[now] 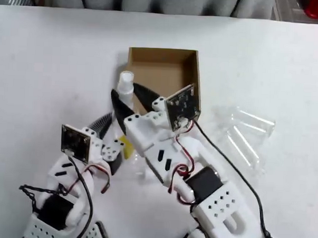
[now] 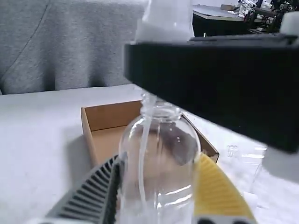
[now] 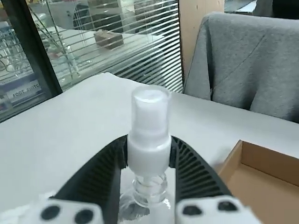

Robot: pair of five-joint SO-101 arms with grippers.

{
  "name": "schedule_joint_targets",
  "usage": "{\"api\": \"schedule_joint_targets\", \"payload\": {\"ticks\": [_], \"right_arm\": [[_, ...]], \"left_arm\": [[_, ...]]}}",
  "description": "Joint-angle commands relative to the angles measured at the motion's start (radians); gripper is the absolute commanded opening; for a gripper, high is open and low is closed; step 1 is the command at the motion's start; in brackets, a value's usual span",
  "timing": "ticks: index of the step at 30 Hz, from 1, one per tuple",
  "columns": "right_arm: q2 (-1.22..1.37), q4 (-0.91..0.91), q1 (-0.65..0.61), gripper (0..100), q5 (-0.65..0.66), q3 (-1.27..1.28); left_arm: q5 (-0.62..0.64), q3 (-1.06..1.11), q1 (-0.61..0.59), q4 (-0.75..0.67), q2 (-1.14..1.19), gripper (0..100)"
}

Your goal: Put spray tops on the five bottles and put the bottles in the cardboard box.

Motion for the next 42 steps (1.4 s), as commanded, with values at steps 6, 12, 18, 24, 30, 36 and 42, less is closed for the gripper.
{"api": "schedule_joint_targets", "payload": {"ticks": [6,12,18,24,30,36,42], "right_arm": [[-0.002,0.036,-0.008,5.7,0.023,-0.018],[-0.068,0.189,-0.041,20.1,0.015,-0.063],[-0.124,0.285,-0.036,20.4,0.015,-0.149],[-0.157,0.334,-0.013,19.6,0.014,-0.256],[-0.065,0.328,0.107,3.3,0.017,-0.362],[0.114,0.325,0.182,1.9,0.014,-0.448],[0.305,0.325,0.193,2.2,0.017,-0.618]], "left_arm": [[-0.012,-0.018,0.016,-0.008,-0.015,2],[-0.012,-0.018,0.016,-0.008,-0.015,2],[-0.012,-0.018,0.018,-0.008,-0.015,2],[-0.012,-0.018,0.016,-0.008,-0.015,2],[-0.012,-0.018,0.016,-0.008,-0.015,2],[-0.012,-0.020,0.016,-0.008,-0.015,2],[-0.012,-0.020,0.016,-0.008,-0.015,2]]}}
